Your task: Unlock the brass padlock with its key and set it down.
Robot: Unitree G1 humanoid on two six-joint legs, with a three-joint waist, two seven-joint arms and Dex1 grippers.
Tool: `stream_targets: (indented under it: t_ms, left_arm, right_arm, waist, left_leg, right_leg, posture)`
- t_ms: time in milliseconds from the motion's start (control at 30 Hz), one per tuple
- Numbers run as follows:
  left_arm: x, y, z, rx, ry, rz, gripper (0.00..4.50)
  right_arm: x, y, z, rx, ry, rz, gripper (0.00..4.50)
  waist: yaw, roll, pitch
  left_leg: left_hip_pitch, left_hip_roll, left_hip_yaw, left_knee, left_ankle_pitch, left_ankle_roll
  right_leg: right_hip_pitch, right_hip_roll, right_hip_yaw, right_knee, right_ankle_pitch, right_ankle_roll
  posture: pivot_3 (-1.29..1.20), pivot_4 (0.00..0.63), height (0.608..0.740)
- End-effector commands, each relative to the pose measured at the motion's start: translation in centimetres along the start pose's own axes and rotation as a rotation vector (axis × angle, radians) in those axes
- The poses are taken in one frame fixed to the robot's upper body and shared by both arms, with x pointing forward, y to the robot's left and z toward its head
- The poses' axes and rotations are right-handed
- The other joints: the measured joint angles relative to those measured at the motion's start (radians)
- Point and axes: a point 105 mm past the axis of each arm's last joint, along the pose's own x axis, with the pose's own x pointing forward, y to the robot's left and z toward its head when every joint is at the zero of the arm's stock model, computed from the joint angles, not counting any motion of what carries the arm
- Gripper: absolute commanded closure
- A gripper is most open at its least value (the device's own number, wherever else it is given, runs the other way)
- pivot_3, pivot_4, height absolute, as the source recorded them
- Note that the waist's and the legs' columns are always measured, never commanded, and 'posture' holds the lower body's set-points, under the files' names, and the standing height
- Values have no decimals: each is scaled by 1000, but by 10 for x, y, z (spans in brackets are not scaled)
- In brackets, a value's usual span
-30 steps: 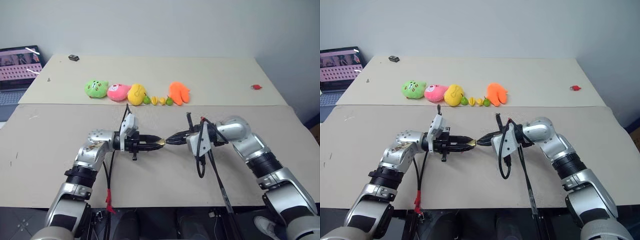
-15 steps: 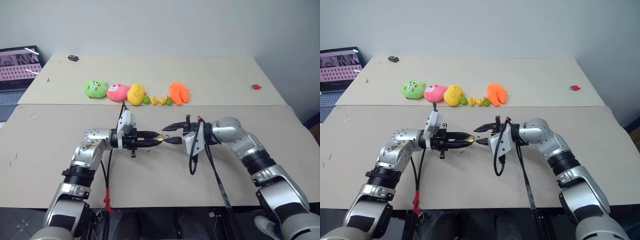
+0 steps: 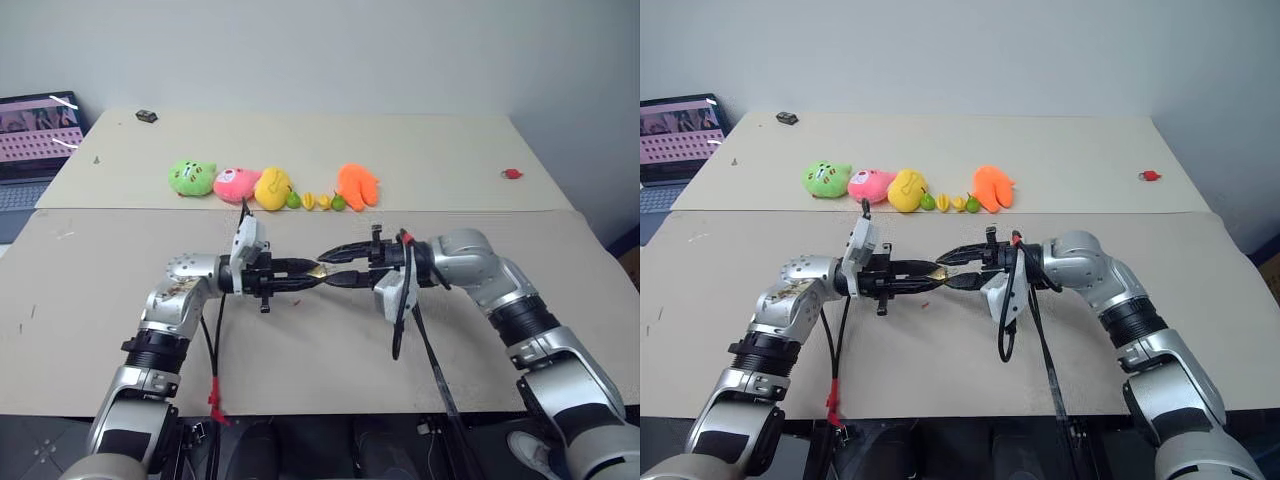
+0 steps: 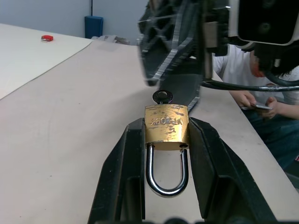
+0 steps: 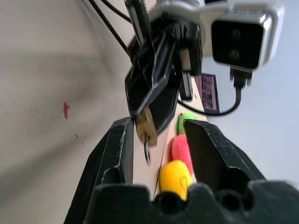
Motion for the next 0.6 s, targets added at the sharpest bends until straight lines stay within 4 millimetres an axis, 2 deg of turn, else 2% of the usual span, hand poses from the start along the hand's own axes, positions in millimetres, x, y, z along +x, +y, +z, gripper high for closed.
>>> stream_targets:
  t_ms: [33, 467, 600]
  left_arm:
    - [2, -1, 6, 29, -2, 5, 3713]
    - [4, -1, 10, 27, -9, 6, 3713]
    - [3, -1, 9, 25, -5, 5, 3713]
  right_arm:
    - [10, -17, 22, -71, -111, -64, 2386]
    - [24, -15, 20, -83, -129, -63, 2386]
    - [18, -16, 14, -94, -107, -53, 2386]
  waist:
    - [-1, 0, 0]
    - [1, 0, 0]
    - [1, 0, 0]
  left_leg:
    - [0, 0, 0, 0, 0, 0]
    - [0, 0, 0, 0, 0, 0]
    - [0, 0, 0, 0, 0, 0]
  right_leg:
    - [0, 0, 0, 0, 0, 0]
    - [0, 0, 0, 0, 0, 0]
    - [0, 0, 0, 0, 0, 0]
  posture:
    - [0, 150, 722]
    - [0, 150, 722]
    - [0, 150, 722]
